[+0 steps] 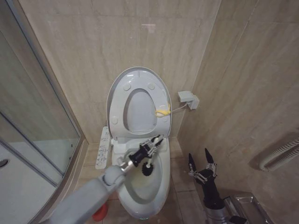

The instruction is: Open the toilet lid, clean the toilet bowl with a toilet brush, close the toilet lid, and flush.

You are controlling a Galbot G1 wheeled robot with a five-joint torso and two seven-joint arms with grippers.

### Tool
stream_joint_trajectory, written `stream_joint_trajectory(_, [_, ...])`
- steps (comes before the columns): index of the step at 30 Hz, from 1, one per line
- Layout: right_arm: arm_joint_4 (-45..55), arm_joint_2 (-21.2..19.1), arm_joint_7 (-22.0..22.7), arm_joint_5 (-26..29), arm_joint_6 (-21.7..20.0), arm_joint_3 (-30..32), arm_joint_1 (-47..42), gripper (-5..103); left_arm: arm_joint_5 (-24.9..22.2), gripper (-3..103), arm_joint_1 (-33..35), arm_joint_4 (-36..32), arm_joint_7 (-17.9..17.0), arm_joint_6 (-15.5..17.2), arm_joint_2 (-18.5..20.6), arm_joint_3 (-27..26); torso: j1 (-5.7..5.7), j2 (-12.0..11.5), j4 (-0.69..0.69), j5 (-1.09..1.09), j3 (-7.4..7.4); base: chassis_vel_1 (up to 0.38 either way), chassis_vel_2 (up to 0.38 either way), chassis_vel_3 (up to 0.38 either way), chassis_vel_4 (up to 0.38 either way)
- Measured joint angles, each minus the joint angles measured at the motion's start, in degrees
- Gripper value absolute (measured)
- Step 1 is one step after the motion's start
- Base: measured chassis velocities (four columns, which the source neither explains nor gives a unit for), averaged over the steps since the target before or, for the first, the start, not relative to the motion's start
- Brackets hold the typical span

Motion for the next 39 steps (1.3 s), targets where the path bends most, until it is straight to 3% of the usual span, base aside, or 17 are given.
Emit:
stream_joint_trajectory(2, [-0.80, -0.05, 0.03, -0.44, 0.03, -0.40, 0.14, 100, -1.46, 23, 2.32, -4.94, -0.74, 0.91, 3.86, -2.93, 0.00, 0.00, 0.00, 0.01, 0.00, 0.000, 0.000, 0.000, 0.000])
stream_joint_trajectory(3, [-0.80, -0.05, 0.03, -0.44, 0.03, -0.40, 0.14, 100, -1.46, 23, 2.32, -4.94, -0.74, 0.91, 3.86, -2.93, 0.00, 0.00, 0.00, 0.01, 0.00, 0.000, 0.000, 0.000, 0.000])
stream_joint_trajectory(6, [-1.23, 0.17, 0.12, -1.20, 0.41, -0.94, -0.38, 100, -3.89, 23, 9.22, -14.54, -1.83, 2.47, 9.46, -11.32, 0.00, 0.00, -0.02, 0.01, 0.00, 0.000, 0.000, 0.000, 0.000])
stream_joint_trajectory(7, [-1.23, 0.17, 0.12, -1.20, 0.41, -0.94, -0.38, 100, -3.89, 23, 9.22, -14.54, -1.83, 2.47, 9.46, -11.32, 0.00, 0.00, -0.02, 0.01, 0.00, 0.000, 0.000, 0.000, 0.000])
stream_joint_trajectory(10, [-0.79, 0.89, 0.00, -2.20, 1.48, -1.49, -2.07, 100, -6.93, 23, 21.37, -25.68, -2.46, 3.24, 15.85, -22.45, -0.02, 0.01, 0.01, 0.00, -0.01, 0.000, 0.000, 0.000, 0.000])
stream_joint_trajectory(12, [-1.44, 1.01, 0.06, -2.68, 1.52, -1.56, -1.43, 100, -8.64, 23, 23.48, -27.44, -2.86, 3.37, 17.02, -24.40, -0.02, 0.01, 0.05, 0.01, -0.01, 0.000, 0.000, 0.000, 0.000])
stream_joint_trajectory(14, [-2.43, 1.49, 0.18, -3.35, 1.65, -1.53, -1.15, 100, -11.22, 23, 27.36, -31.21, -4.20, 3.78, 18.38, -28.09, -0.01, 0.01, 0.00, 0.01, -0.01, 0.000, 0.000, 0.000, 0.000])
stream_joint_trajectory(19, [-3.61, 1.66, 0.54, -3.84, 1.68, -1.52, -0.76, 100, -11.00, 23, 31.04, -35.04, -7.31, 4.79, 18.25, -30.57, 0.00, 0.01, -0.03, 0.01, 0.00, 0.000, 0.000, 0.000, 0.000])
stream_joint_trajectory(22, [-3.89, 1.29, 0.76, -4.00, 1.65, -1.60, -0.50, 100, -7.77, 23, 33.97, -36.22, -10.35, 4.87, 18.20, -31.95, 0.00, 0.00, -0.03, 0.03, 0.00, 0.000, 0.000, 0.000, 0.000])
stream_joint_trajectory(24, [-4.23, 0.62, 1.10, -4.01, 1.62, -2.15, 0.08, 100, -3.50, 23, 39.04, -37.51, -14.20, 4.99, 18.61, -35.67, -0.01, 0.00, -0.02, 0.02, 0.00, 0.000, 0.000, 0.000, 0.000])
stream_joint_trajectory(27, [-4.57, 0.17, 1.25, -4.06, 1.61, -2.62, 0.68, 100, -1.48, 23, 42.98, -38.32, -15.90, 5.52, 18.44, -39.27, 0.00, 0.00, 0.00, 0.04, 0.00, 0.000, 0.000, 0.000, 0.000])
stream_joint_trajectory(29, [-4.86, -0.55, 1.53, -3.63, 1.61, -3.32, 2.02, 100, 0.30, 23, 48.79, -40.28, -17.23, 6.89, 16.20, -44.77, 0.00, 0.00, 0.00, 0.03, 0.00, 0.000, 0.000, 0.000, 0.000])
stream_joint_trajectory(31, [-4.95, -0.86, 1.63, -3.39, 1.61, -3.52, 2.45, 100, 0.67, 23, 50.71, -40.95, -17.37, 7.32, 15.17, -46.47, 0.00, 0.00, 0.00, 0.04, 0.00, 0.000, 0.000, 0.000, 0.000])
stream_joint_trajectory(34, [-5.24, -2.08, 1.87, -2.80, 1.54, -4.36, 4.07, 100, 2.70, 23, 57.57, -42.91, -17.43, 8.55, 9.64, -52.62, 0.00, 0.00, 0.01, 0.03, 0.00, 0.000, 0.000, 0.000, 0.000])
stream_joint_trajectory(39, [-5.85, -3.18, 1.92, -2.74, 1.60, -5.05, 5.23, 100, 5.70, 23, 62.27, -44.34, -17.56, 9.03, 3.96, -58.10, -0.01, 0.00, 0.00, 0.03, -0.01, 0.000, 0.000, 0.000, 0.000])
